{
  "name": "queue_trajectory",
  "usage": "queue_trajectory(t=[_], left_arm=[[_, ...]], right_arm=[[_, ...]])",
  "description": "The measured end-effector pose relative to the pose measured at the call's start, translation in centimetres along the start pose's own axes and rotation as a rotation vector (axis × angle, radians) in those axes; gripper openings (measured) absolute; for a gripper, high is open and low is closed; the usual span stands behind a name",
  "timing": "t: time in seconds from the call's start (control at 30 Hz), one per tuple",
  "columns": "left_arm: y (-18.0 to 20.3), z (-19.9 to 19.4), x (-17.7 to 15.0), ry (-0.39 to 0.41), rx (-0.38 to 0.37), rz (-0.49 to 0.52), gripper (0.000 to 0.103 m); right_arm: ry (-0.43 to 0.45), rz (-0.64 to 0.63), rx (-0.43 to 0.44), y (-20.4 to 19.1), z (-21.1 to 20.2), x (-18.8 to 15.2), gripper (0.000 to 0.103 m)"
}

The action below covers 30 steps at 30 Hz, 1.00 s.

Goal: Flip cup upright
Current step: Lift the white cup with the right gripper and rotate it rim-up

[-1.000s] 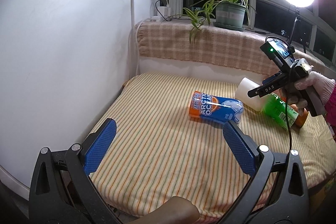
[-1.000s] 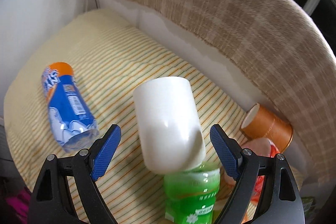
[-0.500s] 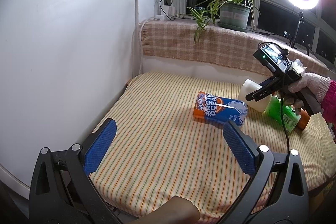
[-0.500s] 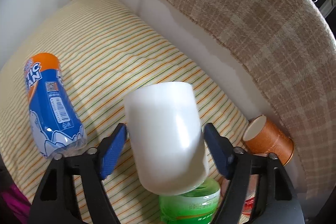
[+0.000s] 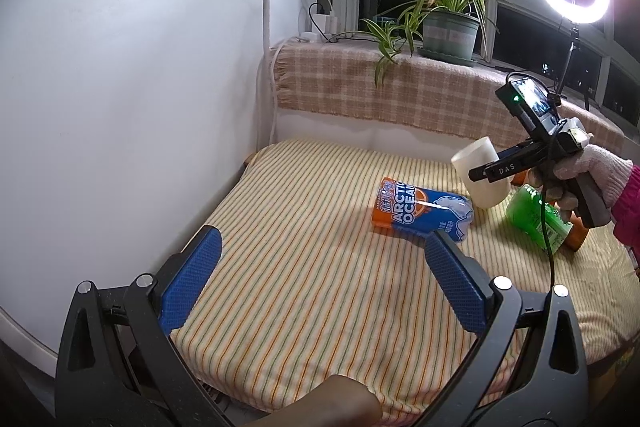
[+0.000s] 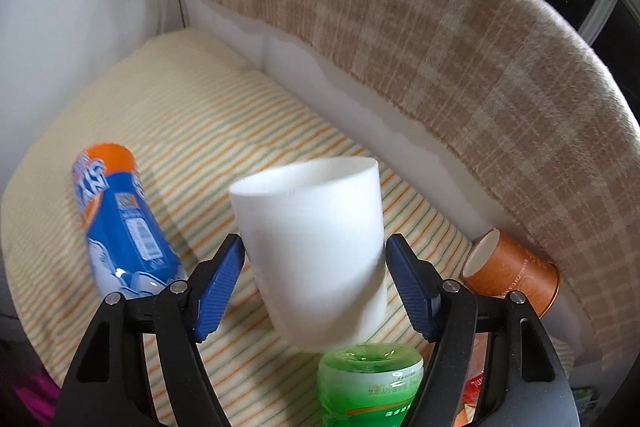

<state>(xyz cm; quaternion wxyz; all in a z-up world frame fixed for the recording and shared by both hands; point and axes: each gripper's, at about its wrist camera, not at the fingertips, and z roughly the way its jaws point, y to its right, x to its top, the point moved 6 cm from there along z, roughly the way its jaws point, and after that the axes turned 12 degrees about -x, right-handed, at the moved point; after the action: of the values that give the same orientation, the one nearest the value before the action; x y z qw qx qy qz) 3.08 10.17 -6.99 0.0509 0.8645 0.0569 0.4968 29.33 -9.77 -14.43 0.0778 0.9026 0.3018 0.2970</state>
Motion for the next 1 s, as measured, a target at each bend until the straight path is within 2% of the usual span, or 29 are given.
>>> queue_trajectory(t=[0.33, 0.47, 0.6, 0.77, 1.0], left_arm=[[0.7, -0.6, 0.2, 0.012, -0.01, 0.01, 0.103], [1.3, -0.8, 0.2, 0.015, -0.021, 0.016, 0.103], [1.9, -0.8, 0.3, 0.015, -0.043, 0.021, 0.103], [3.1, -0.3, 0.3, -0.002, -0.078, 0.04, 0.103], [4.3, 0.8, -0.2, -0.047, -0.136, 0.037, 0.103]], right_arm=[[0.127, 0.124, 0.037, 0.5, -4.6, -0.6, 0.072], [0.173, 0.175, 0.047, 0.1, -7.6, -1.8, 0.072], [0.213, 0.248, 0.099, 0.1, -10.8, -3.4, 0.072], [0.211, 0.364, 0.215, 0.1, -13.0, -6.0, 0.072], [0.111, 0.523, 0.429, -1.2, -13.0, -11.2, 0.072]])
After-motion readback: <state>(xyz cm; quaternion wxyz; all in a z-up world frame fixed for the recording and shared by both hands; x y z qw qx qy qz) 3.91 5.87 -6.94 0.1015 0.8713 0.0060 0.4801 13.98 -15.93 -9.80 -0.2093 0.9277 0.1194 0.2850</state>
